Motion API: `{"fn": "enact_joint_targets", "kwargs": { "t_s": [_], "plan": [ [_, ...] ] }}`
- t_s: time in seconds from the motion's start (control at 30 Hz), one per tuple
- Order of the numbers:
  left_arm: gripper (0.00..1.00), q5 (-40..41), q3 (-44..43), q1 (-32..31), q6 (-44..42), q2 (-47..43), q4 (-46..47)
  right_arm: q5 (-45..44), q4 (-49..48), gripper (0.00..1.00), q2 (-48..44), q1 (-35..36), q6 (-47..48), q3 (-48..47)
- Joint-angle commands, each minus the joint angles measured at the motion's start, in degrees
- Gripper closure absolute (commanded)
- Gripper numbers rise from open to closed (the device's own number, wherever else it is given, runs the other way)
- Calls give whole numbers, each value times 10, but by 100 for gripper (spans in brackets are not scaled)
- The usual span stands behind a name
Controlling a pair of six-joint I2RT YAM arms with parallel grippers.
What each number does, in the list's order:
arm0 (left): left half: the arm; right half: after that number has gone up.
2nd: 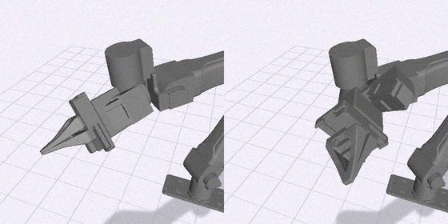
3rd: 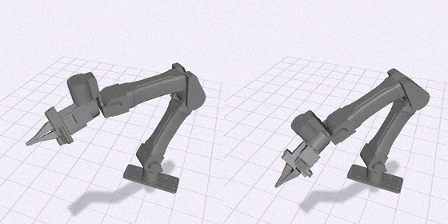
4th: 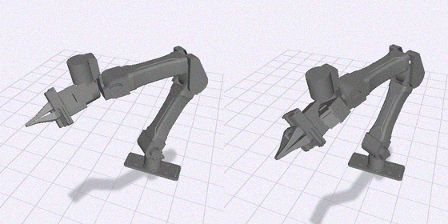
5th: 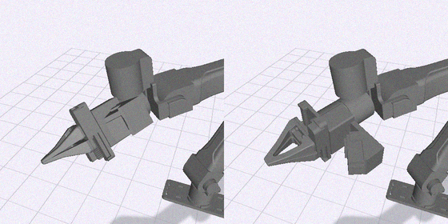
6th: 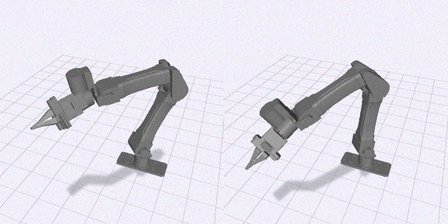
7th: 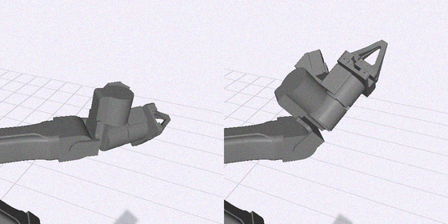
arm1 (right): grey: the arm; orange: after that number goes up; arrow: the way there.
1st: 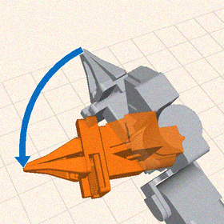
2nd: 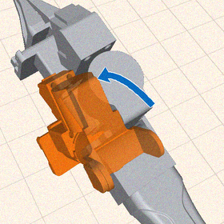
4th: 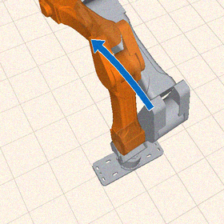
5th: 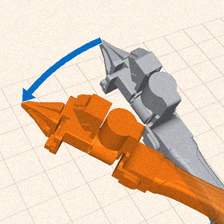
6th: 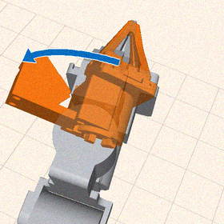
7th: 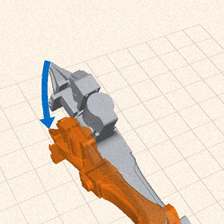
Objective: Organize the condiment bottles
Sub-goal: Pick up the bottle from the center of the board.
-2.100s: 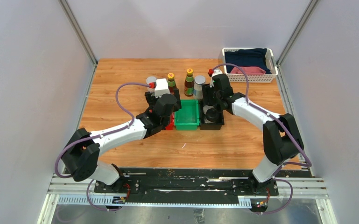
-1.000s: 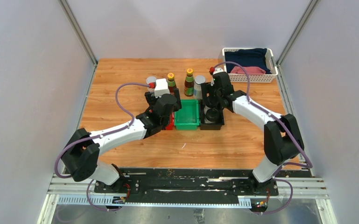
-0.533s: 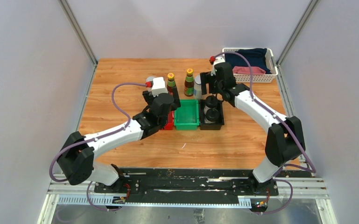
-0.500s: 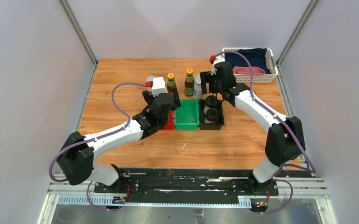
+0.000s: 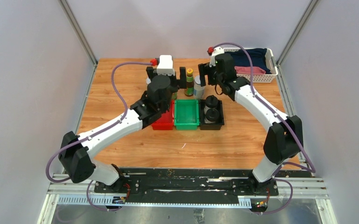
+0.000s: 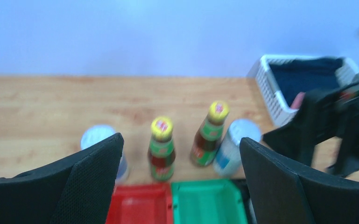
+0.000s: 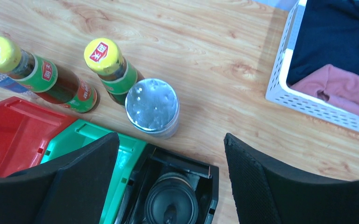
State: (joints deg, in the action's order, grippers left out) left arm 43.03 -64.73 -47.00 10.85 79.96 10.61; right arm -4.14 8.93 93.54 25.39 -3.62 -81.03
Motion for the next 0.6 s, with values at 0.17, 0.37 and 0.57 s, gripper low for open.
{"fn": "enact_joint_targets", "kwargs": {
  "t_s": [0.17,0.37,0.57],
  "plan": [
    [0,-139,-157,43,-143,38,39,26,10,14,39,-5,67,-68],
    [0,-247,-165,104,-134,43,83,56,-4,14,86,-5,91,-104],
    [0,-297,-151,126,-144,44,131,83,-7,14,127,-4,105,-151]
  ]
}}
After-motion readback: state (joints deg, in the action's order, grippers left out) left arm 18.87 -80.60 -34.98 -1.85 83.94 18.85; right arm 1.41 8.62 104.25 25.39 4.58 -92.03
